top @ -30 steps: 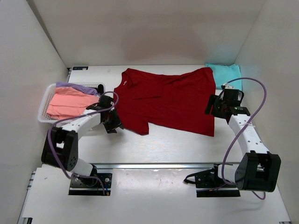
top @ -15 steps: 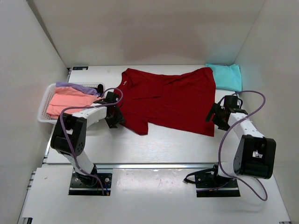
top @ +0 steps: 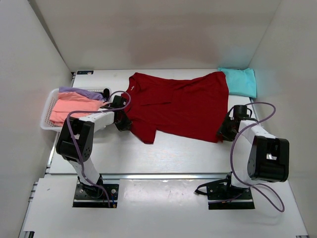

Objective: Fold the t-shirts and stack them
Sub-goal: Flatten out the tshirt

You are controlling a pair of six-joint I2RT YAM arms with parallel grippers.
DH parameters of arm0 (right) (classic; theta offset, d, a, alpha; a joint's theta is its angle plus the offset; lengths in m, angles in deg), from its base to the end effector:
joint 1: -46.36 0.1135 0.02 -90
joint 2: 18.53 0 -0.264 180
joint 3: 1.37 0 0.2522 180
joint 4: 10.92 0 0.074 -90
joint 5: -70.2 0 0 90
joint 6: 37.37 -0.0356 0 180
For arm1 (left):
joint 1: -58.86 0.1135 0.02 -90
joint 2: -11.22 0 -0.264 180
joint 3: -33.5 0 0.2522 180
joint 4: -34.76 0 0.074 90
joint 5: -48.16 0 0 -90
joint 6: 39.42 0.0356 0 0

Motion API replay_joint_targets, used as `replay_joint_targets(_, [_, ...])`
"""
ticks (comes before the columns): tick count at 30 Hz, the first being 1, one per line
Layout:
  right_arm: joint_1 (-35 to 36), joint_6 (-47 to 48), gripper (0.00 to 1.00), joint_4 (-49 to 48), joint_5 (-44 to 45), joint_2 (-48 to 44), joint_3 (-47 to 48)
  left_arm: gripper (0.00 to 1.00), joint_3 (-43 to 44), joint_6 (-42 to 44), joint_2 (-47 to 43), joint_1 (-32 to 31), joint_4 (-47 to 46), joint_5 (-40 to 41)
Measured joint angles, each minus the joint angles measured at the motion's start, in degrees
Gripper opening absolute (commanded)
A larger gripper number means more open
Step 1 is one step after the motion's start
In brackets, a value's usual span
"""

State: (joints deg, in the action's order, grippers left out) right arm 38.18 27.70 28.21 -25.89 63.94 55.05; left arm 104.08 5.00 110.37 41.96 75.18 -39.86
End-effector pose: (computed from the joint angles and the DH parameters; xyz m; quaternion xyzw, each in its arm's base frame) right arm 0.2558 -0.0330 0.1652 0.2669 0.9381 0.0826 0.2048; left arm 0.3092 -0.0926 0.1512 -0.2465 0.9517 -0.0800 0.1647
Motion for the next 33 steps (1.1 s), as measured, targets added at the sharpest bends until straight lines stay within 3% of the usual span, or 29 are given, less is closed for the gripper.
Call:
replay_joint_targets(1, [0.4,0.1,0.0,-0.3,-0.4,0.4,-0.2,0.0,0.0,0.1,0.0,0.1,-0.3,-0.3])
replay_joint_targets(11, [1.1,-0.5,0.0,2.0,-3.0,0.5,1.4,0.0,4.6,-0.5,-1.5,1.2,0.7,-3.5])
replay_joint_targets(21, [-1.4,3.2,0.0,4.9,-6.3,-9.5,22.7,0.0,22.5,-1.7,-13.7,3.7,3.3,-8.3])
replay_joint_targets(28, [-4.3,4.6,0.0,6.3,-11.7,-19.0,31.2,0.0,30.3,-1.9,-21.7,6.5,7.0,-14.0])
replay_joint_targets(33, [-4.4,5.2,0.0,8.7,-12.9,-22.6,38.8,0.0,45.1,-0.7,-22.5,7.0,13.4,-12.9])
